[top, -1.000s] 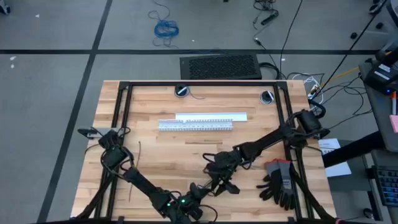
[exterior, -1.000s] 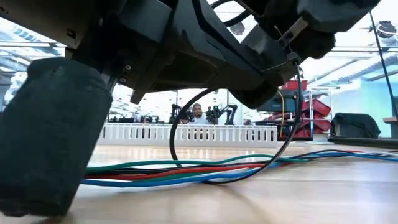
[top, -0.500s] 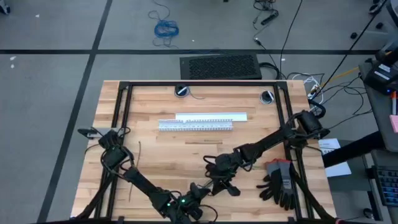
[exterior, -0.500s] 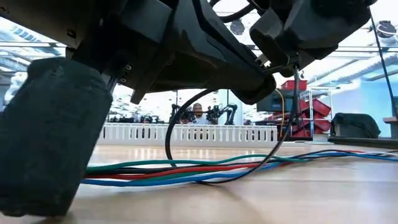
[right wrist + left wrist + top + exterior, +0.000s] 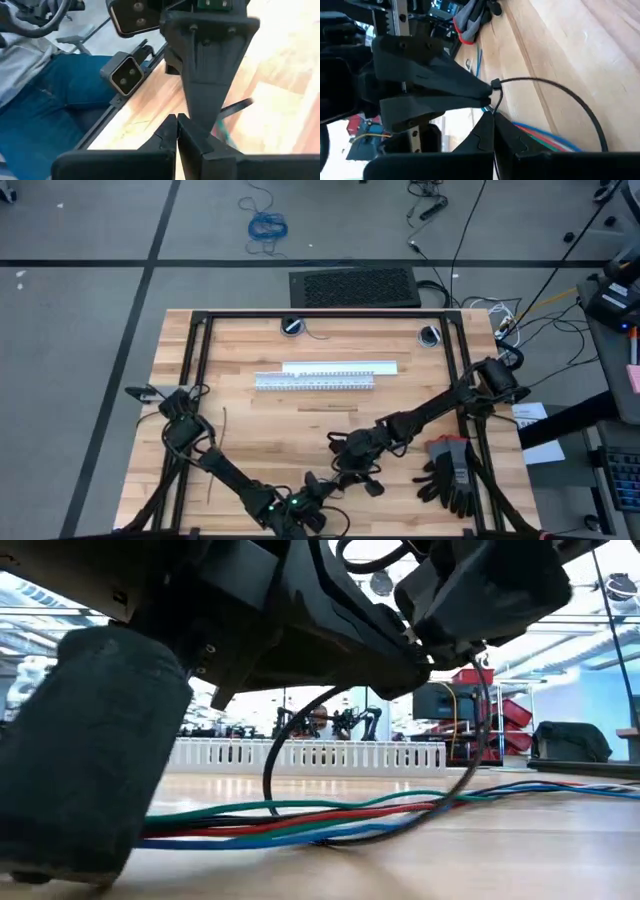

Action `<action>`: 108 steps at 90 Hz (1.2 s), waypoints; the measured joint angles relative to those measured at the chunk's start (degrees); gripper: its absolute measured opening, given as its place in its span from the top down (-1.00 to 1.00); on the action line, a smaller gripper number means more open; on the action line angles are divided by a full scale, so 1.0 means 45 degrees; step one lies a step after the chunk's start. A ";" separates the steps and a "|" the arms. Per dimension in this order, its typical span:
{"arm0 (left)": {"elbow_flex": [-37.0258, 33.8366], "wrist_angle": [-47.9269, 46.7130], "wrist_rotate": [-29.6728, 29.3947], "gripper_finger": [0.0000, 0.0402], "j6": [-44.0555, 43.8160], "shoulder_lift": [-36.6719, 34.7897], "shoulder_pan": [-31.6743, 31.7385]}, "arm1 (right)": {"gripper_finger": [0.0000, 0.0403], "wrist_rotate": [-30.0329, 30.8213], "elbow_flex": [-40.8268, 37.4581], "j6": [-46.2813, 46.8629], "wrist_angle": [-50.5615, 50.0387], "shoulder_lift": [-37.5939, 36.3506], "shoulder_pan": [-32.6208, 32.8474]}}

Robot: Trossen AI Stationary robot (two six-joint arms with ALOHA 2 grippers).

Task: Ziptie cables
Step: Assemble the cable wires with the together using a zip tie

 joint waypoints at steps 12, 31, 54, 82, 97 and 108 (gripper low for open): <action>0.0006 -0.0390 0.0171 1.00 -0.0693 -0.0006 -0.0044 | 1.00 0.0399 0.0000 -0.0217 0.0308 0.0000 -0.0003; 0.0020 -0.0692 0.0539 1.00 -0.1226 -0.0006 -0.0080 | 1.00 0.1937 -0.0005 -0.0814 0.0184 -0.0285 0.0178; 0.0040 -0.2220 0.0921 1.00 -0.3185 -0.0040 -0.0214 | 1.00 0.3686 -0.0015 -0.1636 -0.0312 -0.0928 0.0687; 0.0088 -0.3663 0.1151 1.00 -0.4497 -0.0103 -0.0379 | 1.00 0.5480 -0.0015 -0.2229 0.0422 -0.0976 0.0949; 0.0047 -0.4173 -0.0773 1.00 -0.6497 -0.0070 -0.0559 | 1.00 0.6406 -0.0010 -0.2264 0.0694 -0.1005 0.1382; -0.0014 -0.4391 -0.1370 1.00 -0.8548 -0.0025 -0.0667 | 1.00 0.7115 -0.0010 -0.2195 0.0412 -0.1010 0.1621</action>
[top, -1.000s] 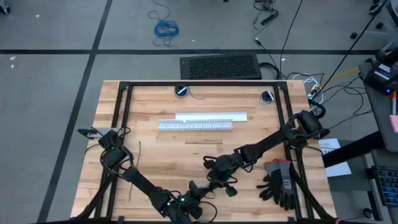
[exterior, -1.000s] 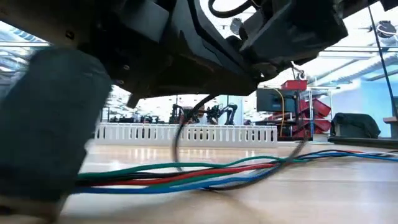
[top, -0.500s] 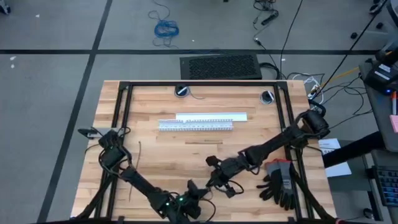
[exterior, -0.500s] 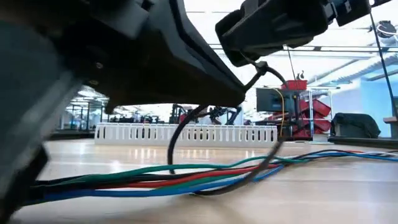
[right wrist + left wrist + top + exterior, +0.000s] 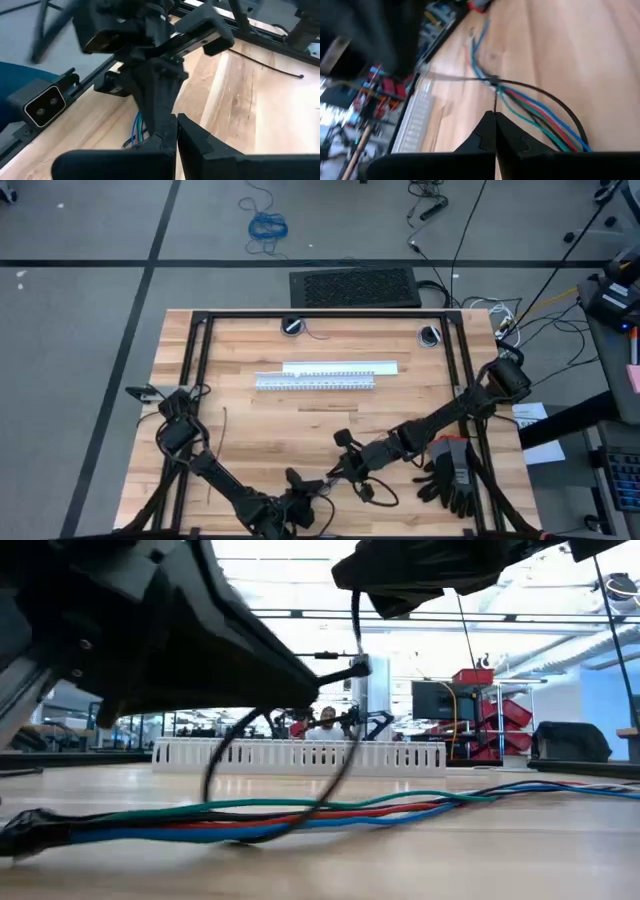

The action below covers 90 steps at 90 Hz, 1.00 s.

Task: Ziptie cables
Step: Assemble the cable wires with the together using a zip tie

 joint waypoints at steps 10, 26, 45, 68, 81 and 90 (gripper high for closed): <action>0.0005 0.0173 0.0054 1.00 -0.1667 0.0024 -0.0048 | 1.00 0.0625 0.0000 0.0248 -0.0079 0.0000 0.0108; -0.0005 0.0041 -0.0373 0.92 -0.4009 0.0045 -0.0027 | 1.00 0.1078 0.0000 0.0565 0.0075 0.0001 0.0088; -0.0001 0.0040 -0.0087 0.60 -0.6411 0.0079 0.0042 | 1.00 0.1983 0.0000 0.0635 -0.0089 0.0005 0.0087; 0.0313 -0.1389 -0.1325 0.23 -0.7763 -0.1046 -0.0489 | 1.00 0.3946 0.0000 -0.0377 -0.0186 0.0037 0.0011; 0.0408 -0.2122 -0.2876 0.21 -0.8820 -0.2672 -0.0865 | 1.00 0.5913 0.0005 -0.0546 0.0254 0.0427 0.0001; 0.0386 -0.2114 -0.2274 0.21 -0.8786 -0.2794 -0.0754 | 1.00 0.6925 0.0005 -0.0589 0.1163 0.0879 -0.0004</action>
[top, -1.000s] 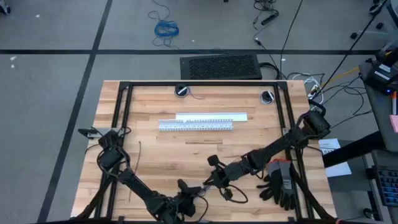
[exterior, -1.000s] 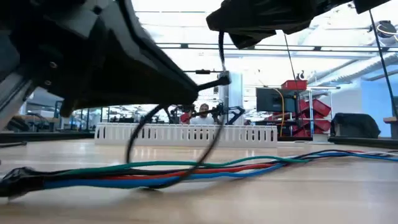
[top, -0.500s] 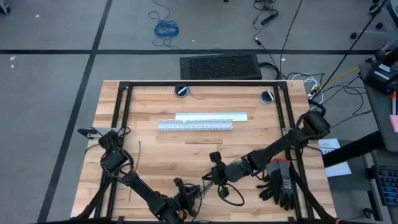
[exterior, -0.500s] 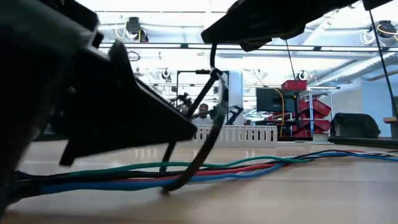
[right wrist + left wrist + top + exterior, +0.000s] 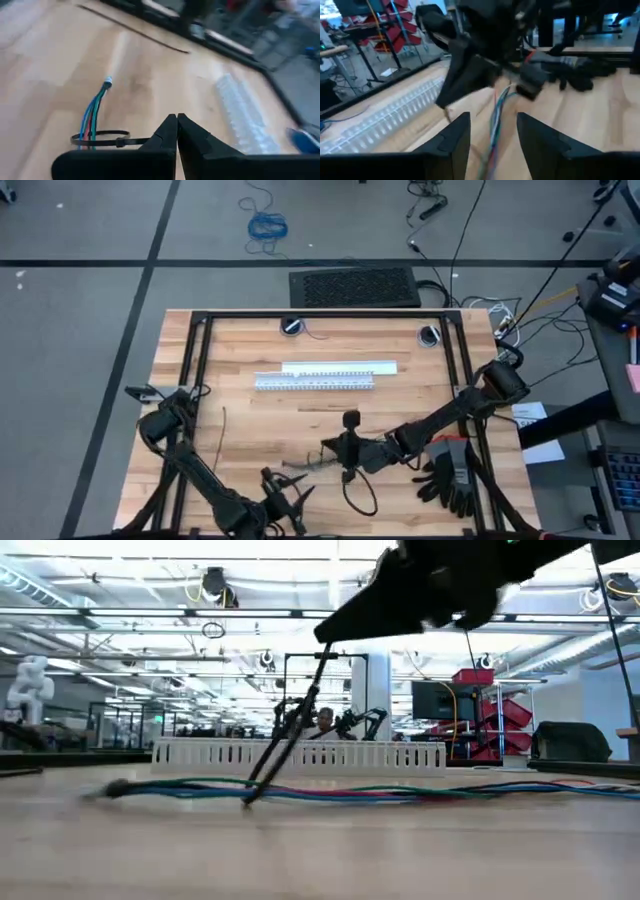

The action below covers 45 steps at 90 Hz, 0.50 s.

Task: Ziptie cables
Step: Assemble the cable wires with the together using a zip tie

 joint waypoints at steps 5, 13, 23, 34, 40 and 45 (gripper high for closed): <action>-0.0007 -0.0055 0.0306 0.21 -0.0198 0.0105 0.0176 | 1.00 0.0203 0.0000 -0.0032 0.0575 0.0200 -0.0018; -0.0003 -0.0544 0.0796 0.21 -0.0890 0.0569 0.0490 | 1.00 0.0595 0.0005 -0.0019 0.1339 0.0364 -0.0063; -0.0022 -0.1674 0.0900 0.21 -0.2470 0.1013 0.0827 | 1.00 0.1315 0.0005 0.0367 0.1436 0.0364 -0.0154; -0.0007 -0.2558 0.0784 0.20 -0.3838 0.1091 0.1244 | 1.00 0.1429 0.0005 0.0502 0.1473 0.0364 -0.0151; -0.0010 -0.2743 0.0797 0.20 -0.4154 0.1113 0.1465 | 1.00 0.1374 0.0005 0.0512 0.1483 0.0364 -0.0062; -0.0007 -0.2726 0.0764 0.20 -0.4172 0.1112 0.1639 | 1.00 0.1341 0.0005 0.0512 0.1526 0.0364 -0.0024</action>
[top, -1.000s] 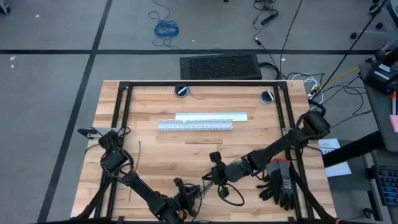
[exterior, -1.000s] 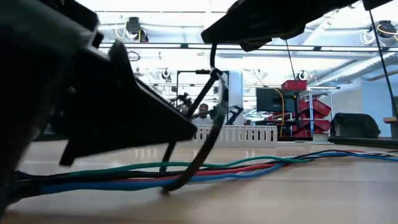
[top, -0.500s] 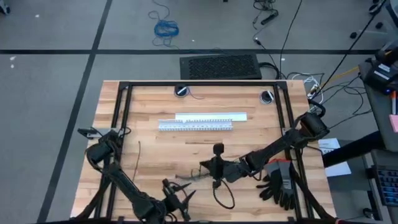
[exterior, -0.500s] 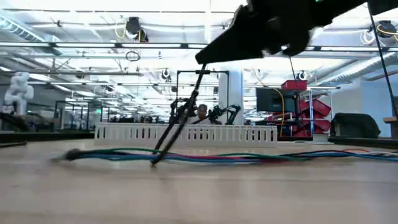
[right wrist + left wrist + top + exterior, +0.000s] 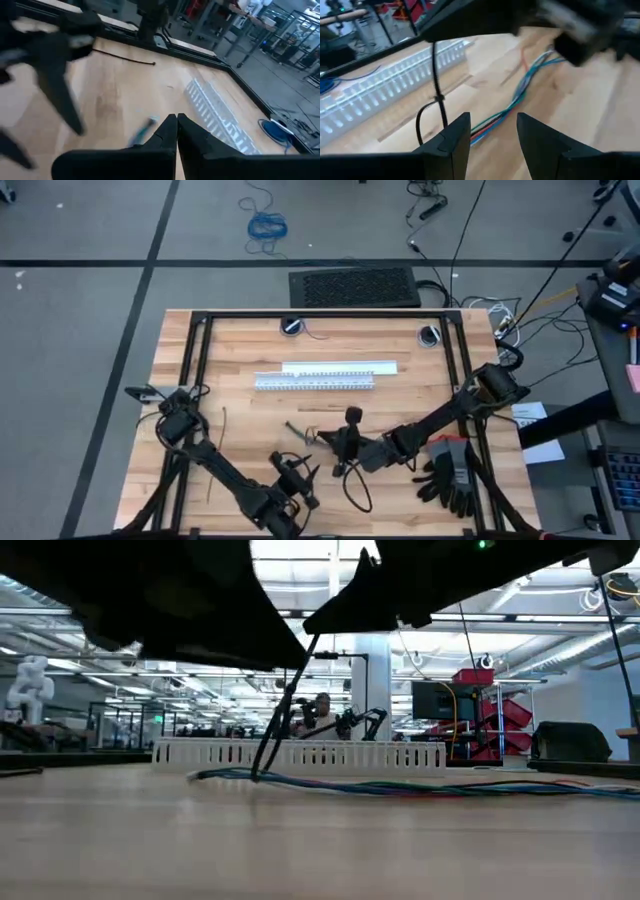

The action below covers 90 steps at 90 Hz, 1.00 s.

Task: Ziptie cables
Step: Assemble the cable wires with the together using a zip tie

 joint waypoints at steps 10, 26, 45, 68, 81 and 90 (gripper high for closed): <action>0.0000 -0.0137 0.0084 0.20 0.0084 -0.0004 0.0335 | 1.00 -0.0082 0.0000 0.0000 0.0082 0.0000 0.0167; 0.0005 -0.0174 0.0125 0.20 0.0096 -0.0004 0.0593 | 1.00 -0.0102 0.0000 -0.0128 0.0087 0.0000 0.0458; 0.0010 -0.0427 0.0173 0.21 0.0009 -0.0004 0.0759 | 1.00 -0.0102 0.0000 -0.0267 0.0083 0.0000 0.0559; 0.0019 -0.1258 0.0573 0.40 -0.0250 -0.0014 0.1032 | 1.00 -0.0102 0.0000 -0.0272 0.0078 0.0000 0.0563; 0.0019 -0.1472 0.0984 0.45 -0.0703 -0.0018 0.1233 | 1.00 -0.0354 0.0000 -0.0277 0.0058 0.0000 0.0563; 0.0019 -0.1472 0.1005 0.46 -0.0913 -0.0018 0.1292 | 1.00 -0.0439 0.0000 -0.0267 0.0056 0.0000 0.0563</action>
